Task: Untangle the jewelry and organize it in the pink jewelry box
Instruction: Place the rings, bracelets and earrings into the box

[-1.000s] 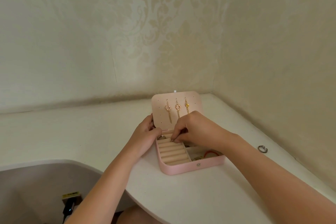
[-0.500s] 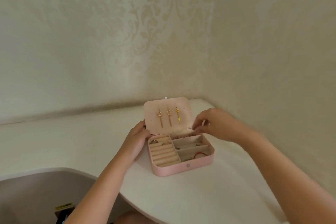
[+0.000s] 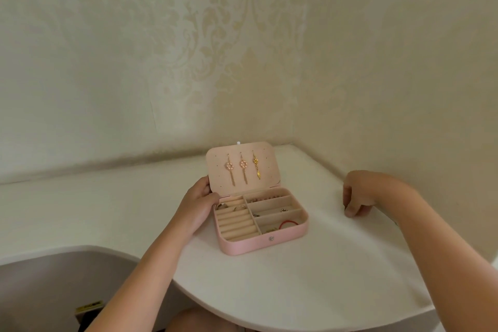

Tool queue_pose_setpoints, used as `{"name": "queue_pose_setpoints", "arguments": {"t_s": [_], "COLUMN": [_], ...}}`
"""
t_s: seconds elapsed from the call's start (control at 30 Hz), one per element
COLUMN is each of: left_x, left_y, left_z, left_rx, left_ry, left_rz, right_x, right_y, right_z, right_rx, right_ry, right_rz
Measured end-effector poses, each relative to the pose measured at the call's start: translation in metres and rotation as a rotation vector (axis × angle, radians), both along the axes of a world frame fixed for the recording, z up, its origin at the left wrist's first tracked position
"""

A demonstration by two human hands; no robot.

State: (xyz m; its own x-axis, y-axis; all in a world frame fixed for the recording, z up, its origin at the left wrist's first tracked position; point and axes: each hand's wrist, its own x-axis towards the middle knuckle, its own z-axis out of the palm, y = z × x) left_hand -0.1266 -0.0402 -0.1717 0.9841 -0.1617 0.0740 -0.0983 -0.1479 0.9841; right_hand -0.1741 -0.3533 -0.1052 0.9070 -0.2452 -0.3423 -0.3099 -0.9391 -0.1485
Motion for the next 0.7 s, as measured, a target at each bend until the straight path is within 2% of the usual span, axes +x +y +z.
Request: {"name": "queue_pose_setpoints", "arguments": {"t_s": [0.23,0.47,0.6,0.7], "left_x": [0.002,0.001,0.000,0.001], "left_y": [0.001,0.000,0.000,0.001], "left_z": [-0.001,0.000,0.001,0.001], "left_rx": [0.006,0.008,0.001,-0.001], "left_ry": [-0.010,-0.002,-0.003,0.011], "left_rz": [-0.008,-0.007,-0.017,-0.006], "right_x": [0.014,0.024,0.017,0.010], "right_y": [0.012,0.038,0.077,0.112], "right_z": [-0.003,0.001,0.014,0.013], "right_rx": [0.112,0.319,0.453,0.489], "right_ry": [-0.092,-0.414,-0.585,-0.576], "right_rz": [0.082,0.138,0.301,0.471]}}
